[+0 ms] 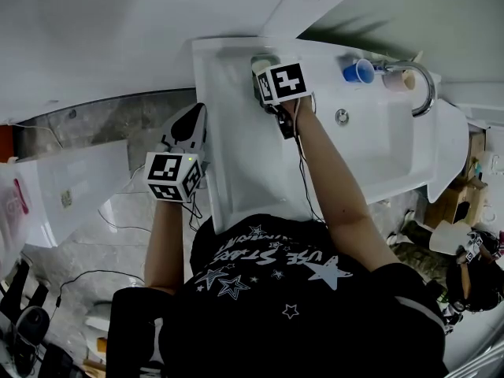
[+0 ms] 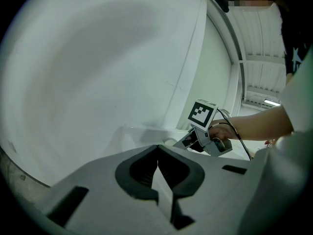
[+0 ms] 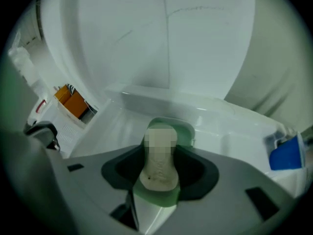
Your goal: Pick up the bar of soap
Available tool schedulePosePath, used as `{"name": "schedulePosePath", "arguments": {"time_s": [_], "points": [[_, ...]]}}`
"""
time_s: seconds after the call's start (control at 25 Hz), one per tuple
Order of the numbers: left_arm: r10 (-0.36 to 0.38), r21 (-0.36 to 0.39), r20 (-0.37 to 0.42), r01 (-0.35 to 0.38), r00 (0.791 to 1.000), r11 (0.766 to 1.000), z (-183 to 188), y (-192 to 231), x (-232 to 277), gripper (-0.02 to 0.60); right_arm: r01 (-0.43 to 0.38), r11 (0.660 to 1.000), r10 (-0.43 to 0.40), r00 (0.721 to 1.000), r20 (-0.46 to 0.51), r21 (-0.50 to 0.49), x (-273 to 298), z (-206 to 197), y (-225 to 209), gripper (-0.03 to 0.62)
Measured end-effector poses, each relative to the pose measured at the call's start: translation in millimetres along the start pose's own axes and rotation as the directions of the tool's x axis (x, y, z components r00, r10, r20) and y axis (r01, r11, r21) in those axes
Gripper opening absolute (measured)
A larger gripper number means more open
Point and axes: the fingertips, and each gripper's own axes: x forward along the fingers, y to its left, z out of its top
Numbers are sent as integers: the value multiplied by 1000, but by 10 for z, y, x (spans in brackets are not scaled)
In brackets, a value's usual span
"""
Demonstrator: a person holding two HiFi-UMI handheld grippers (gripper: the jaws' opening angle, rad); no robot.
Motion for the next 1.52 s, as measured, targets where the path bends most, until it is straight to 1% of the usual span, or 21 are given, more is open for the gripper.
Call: {"name": "schedulePosePath", "arguments": {"time_s": [0.28, 0.4, 0.52, 0.76, 0.92, 1.0, 1.16, 1.4, 1.52], "points": [[1, -4, -9, -1, 1000, 1000, -42, -7, -10, 11, 16, 997, -21, 998, -58, -78, 30, 0, 1, 195], [-13, -3, -10, 13, 1000, 1000, -54, -73, 17, 9, 33, 996, -39, 997, -70, -87, 41, -4, -11, 192], [-27, 4, -11, 27, 1000, 1000, -59, -129, 27, 9, 26, 996, -33, 996, -82, -86, 47, -1, -5, 190], [-30, 9, -8, 30, 1000, 1000, -44, -162, -16, 9, 13, 996, -18, 999, -44, -92, 37, 5, 23, 187], [-24, 15, -10, 24, 1000, 1000, -41, -162, -59, 9, -4, 993, -1, 999, -36, -121, 17, 1, 45, 186], [-26, 15, -5, 26, 1000, 1000, -31, -169, -73, 9, -6, 994, 4, 1000, -17, -112, -13, 1, 32, 186], [-15, 26, 0, 15, 1000, 1000, -3, -178, -100, 11, -16, 998, 20, 998, 59, -64, -127, 24, -11, 184], [1, 39, 14, -1, 1000, 999, 42, -318, -194, 11, -108, 994, 101, 980, 169, 35, -391, 43, -12, 183], [6, 59, 22, -8, 1000, 998, 75, -403, -286, 9, -151, 987, 135, 964, 228, 53, -583, 64, 42, 183]]}}
